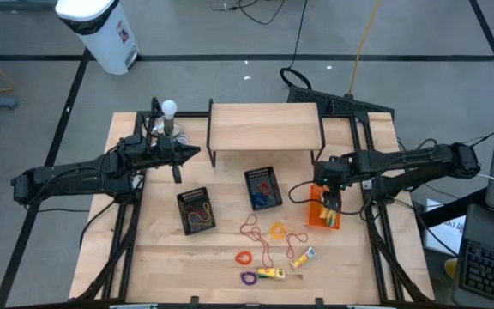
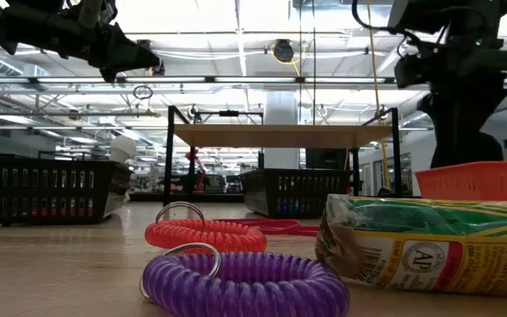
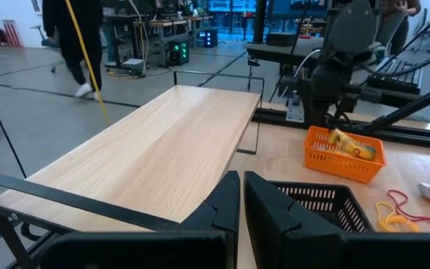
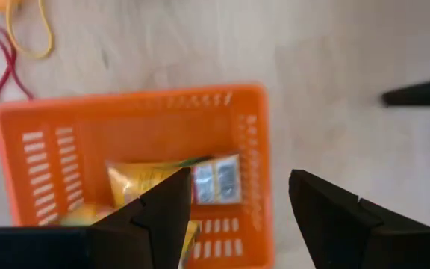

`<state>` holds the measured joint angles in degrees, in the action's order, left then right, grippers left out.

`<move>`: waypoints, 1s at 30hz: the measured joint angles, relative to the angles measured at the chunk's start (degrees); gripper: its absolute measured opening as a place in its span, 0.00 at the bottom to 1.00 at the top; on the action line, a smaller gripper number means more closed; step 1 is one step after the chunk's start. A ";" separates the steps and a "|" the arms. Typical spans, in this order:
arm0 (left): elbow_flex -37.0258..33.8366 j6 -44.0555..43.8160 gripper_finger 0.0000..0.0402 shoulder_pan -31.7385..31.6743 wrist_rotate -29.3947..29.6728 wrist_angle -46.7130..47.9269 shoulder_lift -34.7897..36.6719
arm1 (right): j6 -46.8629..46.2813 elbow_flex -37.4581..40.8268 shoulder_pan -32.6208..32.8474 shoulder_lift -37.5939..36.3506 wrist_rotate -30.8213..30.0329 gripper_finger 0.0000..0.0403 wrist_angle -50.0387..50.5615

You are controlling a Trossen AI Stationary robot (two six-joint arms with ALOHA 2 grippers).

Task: Pick & Place Office Desk Supplies
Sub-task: Put the red rubber band into the left black bin

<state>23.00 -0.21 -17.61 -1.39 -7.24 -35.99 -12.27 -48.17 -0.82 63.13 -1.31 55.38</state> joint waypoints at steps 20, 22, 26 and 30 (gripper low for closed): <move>0.00 -0.27 0.06 0.00 2.01 3.23 0.22 | 12.28 3.17 -1.04 -30.70 8.67 0.40 -34.11; 0.00 -0.38 0.06 0.00 2.03 3.20 0.34 | 10.46 3.54 -1.68 -33.19 7.44 0.29 -34.18; 0.00 0.85 0.04 0.00 2.01 3.21 0.50 | 7.87 4.56 -3.04 -36.71 7.23 0.05 -34.15; 0.00 2.70 0.01 0.00 2.08 4.90 2.73 | 5.80 6.19 -3.23 -40.70 7.31 0.04 -34.08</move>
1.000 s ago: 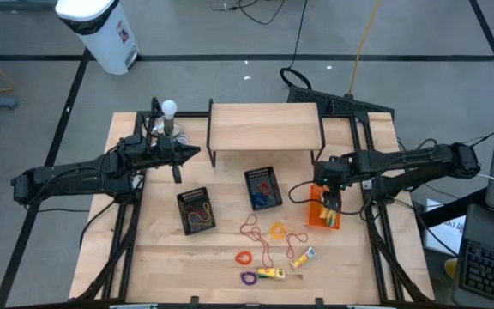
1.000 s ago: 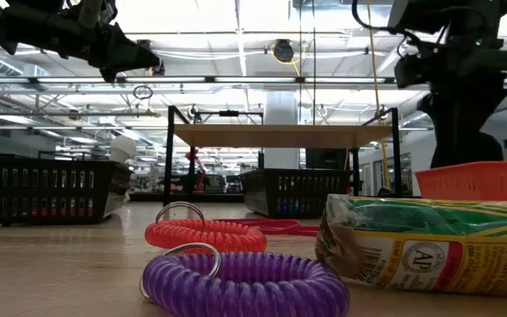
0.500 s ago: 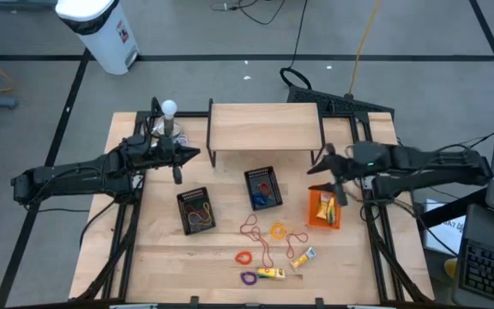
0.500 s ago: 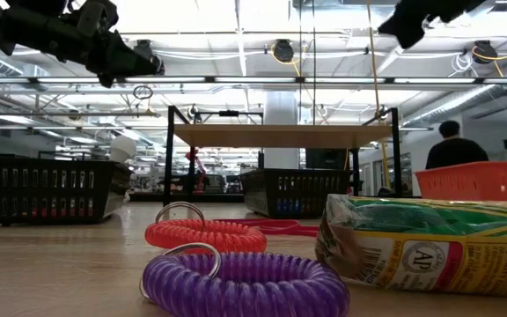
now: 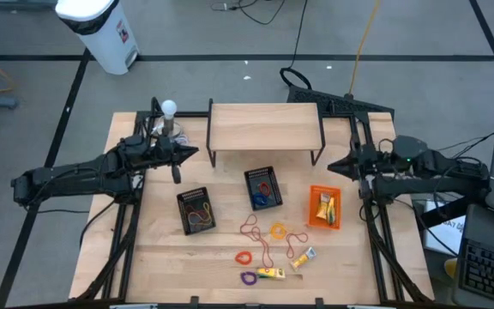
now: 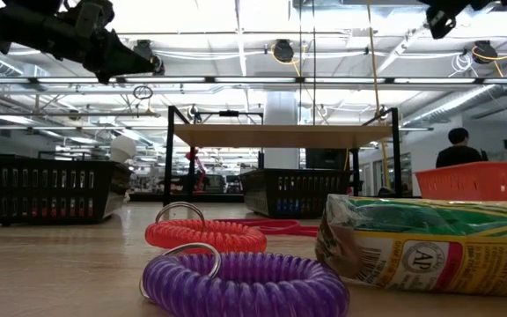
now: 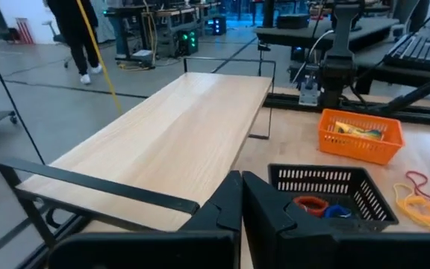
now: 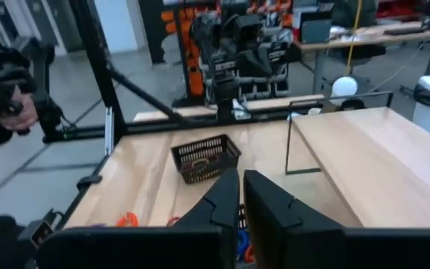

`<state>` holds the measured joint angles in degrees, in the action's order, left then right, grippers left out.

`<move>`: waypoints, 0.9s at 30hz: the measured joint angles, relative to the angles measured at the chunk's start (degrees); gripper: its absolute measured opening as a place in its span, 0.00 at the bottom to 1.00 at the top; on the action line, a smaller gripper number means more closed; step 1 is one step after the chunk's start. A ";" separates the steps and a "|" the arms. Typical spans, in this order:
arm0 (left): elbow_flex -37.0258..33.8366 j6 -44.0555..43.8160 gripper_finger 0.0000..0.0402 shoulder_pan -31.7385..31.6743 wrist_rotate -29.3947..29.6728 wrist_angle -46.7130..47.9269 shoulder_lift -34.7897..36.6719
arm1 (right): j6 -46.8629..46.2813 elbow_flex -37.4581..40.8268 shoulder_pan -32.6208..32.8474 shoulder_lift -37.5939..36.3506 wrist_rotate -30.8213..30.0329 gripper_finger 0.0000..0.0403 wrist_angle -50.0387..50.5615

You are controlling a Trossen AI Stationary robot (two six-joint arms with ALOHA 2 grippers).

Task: Pick & Place Office Desk Supplies
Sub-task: Put the red rubber band into the left black bin

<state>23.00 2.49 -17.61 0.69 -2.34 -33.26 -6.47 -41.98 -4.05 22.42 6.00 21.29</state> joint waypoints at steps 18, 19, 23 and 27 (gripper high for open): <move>0.02 0.52 0.00 5.65 5.85 6.46 12.41 | -0.68 24.99 0.02 -15.44 -2.73 0.00 -24.46; 0.02 1.03 0.00 5.79 5.87 6.71 12.44 | -0.87 25.91 0.02 -16.34 -2.73 0.00 -24.76; 0.02 1.50 0.00 5.86 6.32 6.79 12.40 | -1.14 27.87 0.02 -19.88 -2.87 0.00 -24.93; 0.02 0.27 0.00 5.86 6.91 6.99 12.42 | -1.84 28.14 0.02 -22.36 -2.80 0.00 -22.40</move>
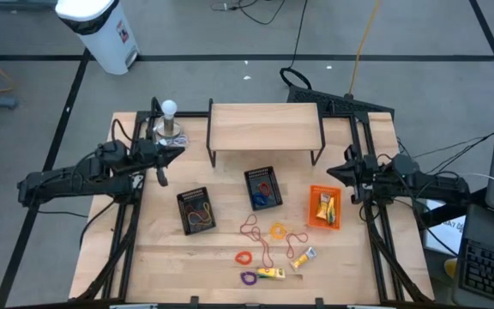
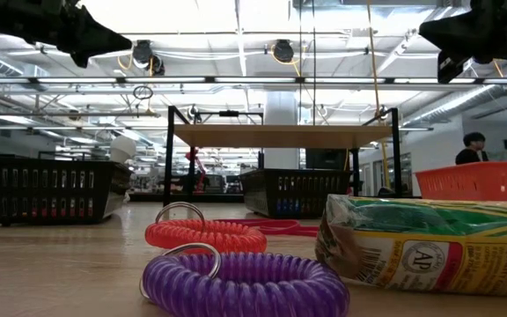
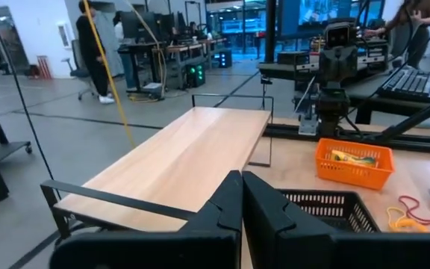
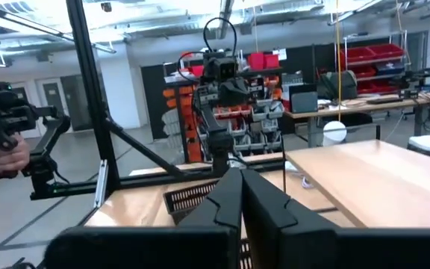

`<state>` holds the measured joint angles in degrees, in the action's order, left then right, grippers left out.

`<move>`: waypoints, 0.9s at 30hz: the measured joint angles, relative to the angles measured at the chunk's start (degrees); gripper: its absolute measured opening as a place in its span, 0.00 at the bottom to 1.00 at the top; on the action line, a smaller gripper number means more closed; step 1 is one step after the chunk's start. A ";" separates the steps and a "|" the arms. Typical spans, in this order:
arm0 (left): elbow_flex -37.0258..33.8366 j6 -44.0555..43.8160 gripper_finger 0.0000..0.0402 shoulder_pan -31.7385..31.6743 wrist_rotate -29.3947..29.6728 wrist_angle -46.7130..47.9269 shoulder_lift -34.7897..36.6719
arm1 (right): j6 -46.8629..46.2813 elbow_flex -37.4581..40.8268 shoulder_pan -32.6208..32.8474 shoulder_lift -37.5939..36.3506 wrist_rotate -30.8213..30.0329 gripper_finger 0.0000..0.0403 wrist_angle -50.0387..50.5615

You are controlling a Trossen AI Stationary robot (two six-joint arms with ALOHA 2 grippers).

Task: Pick & Place Office Desk Supplies
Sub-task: Put the red rubber band into the left black bin

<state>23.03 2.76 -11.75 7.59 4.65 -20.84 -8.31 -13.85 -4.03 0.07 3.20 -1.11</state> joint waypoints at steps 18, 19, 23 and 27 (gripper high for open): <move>0.00 -5.01 0.00 0.00 -15.28 4.32 -0.11 | 1.07 5.79 -0.13 0.10 -0.17 0.00 -3.88; 0.00 -4.80 0.00 0.00 -15.24 4.40 -0.07 | 1.10 5.79 -0.13 0.10 -0.03 0.00 -4.06; 0.00 -4.62 0.00 0.00 -15.56 4.67 -0.15 | 0.08 6.36 -0.13 0.10 3.48 0.00 -4.58; -0.02 -5.62 0.00 0.23 -17.02 4.69 -0.96 | 0.38 6.62 -0.11 0.11 4.88 0.00 -6.08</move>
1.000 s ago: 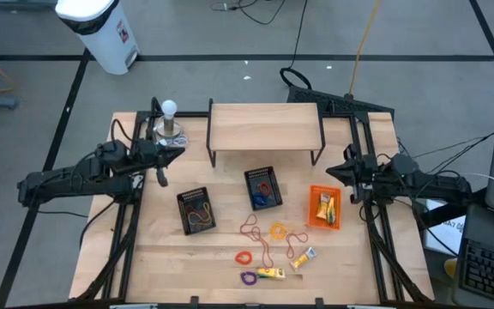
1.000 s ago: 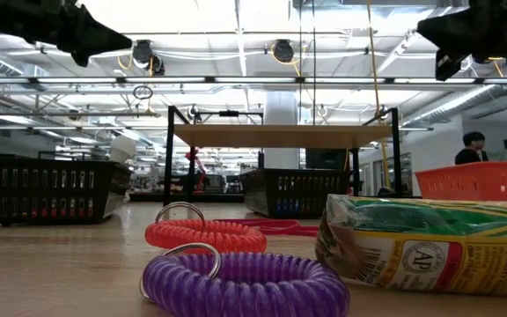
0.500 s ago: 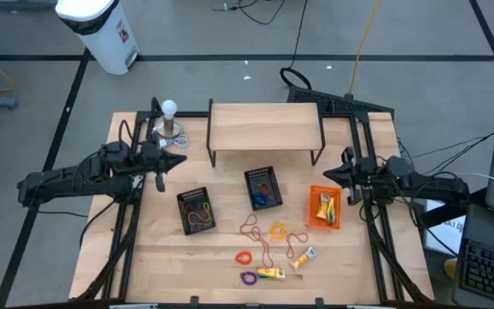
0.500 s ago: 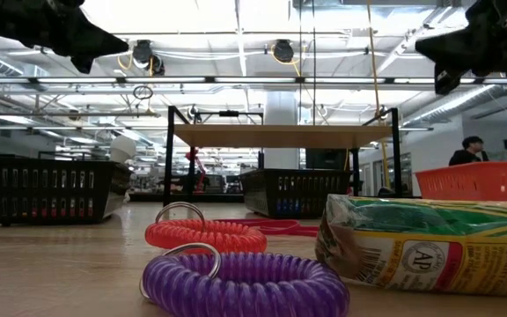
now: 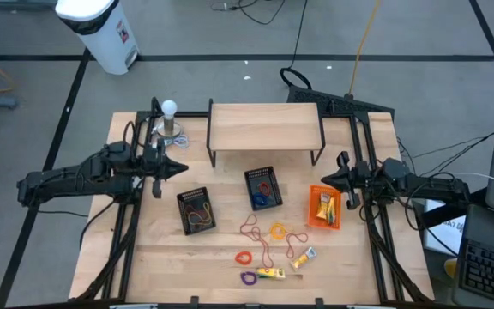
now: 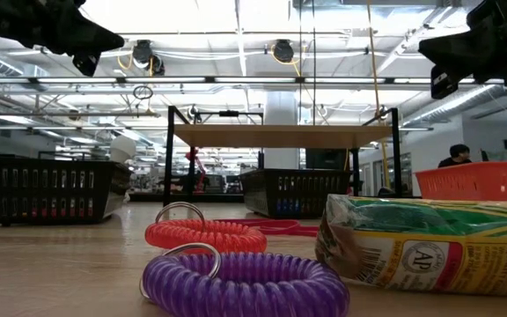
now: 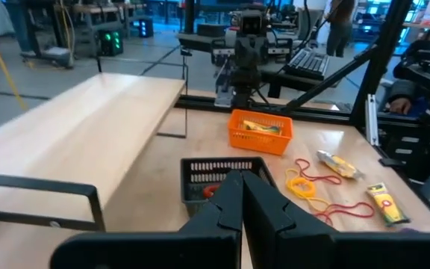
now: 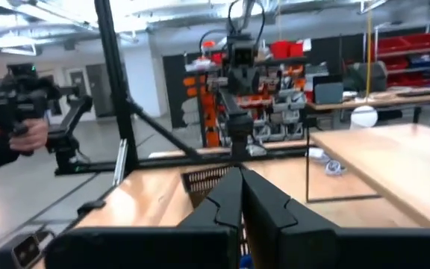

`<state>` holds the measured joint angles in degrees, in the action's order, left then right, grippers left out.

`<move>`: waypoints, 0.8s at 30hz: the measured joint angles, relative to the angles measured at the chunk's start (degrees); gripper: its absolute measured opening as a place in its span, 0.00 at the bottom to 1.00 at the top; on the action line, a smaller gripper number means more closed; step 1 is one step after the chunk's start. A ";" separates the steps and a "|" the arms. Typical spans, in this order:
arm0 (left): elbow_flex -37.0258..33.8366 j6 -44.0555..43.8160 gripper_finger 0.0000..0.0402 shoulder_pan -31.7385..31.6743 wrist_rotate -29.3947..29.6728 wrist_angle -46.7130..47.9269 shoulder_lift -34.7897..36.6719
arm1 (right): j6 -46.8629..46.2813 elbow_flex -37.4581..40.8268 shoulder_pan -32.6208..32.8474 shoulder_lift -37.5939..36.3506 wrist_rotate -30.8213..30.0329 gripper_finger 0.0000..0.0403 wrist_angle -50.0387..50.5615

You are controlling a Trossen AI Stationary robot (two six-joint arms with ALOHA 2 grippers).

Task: Pick & Place Office Desk Supplies
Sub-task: Put the red rubber band into the left black bin

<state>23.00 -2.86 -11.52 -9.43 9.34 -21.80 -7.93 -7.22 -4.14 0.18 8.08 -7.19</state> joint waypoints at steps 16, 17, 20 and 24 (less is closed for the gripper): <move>0.00 -5.94 0.00 6.15 10.37 1.39 -0.68 | -1.35 3.82 0.00 0.01 -6.56 0.00 -10.00; 0.00 -6.09 0.00 6.51 10.96 1.77 -0.83 | -1.48 3.83 0.00 0.03 -6.54 0.00 -9.03; -0.02 -6.31 0.00 7.41 11.42 2.68 -0.85 | -1.52 3.87 0.00 -0.04 -6.48 0.00 -9.67; -0.02 -6.33 0.00 8.54 11.52 2.86 -1.59 | -1.92 3.91 0.00 0.01 -6.40 0.00 -9.25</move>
<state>22.98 -9.19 -2.98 2.09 12.20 -23.39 -9.85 -3.31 -4.14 0.20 1.68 -16.45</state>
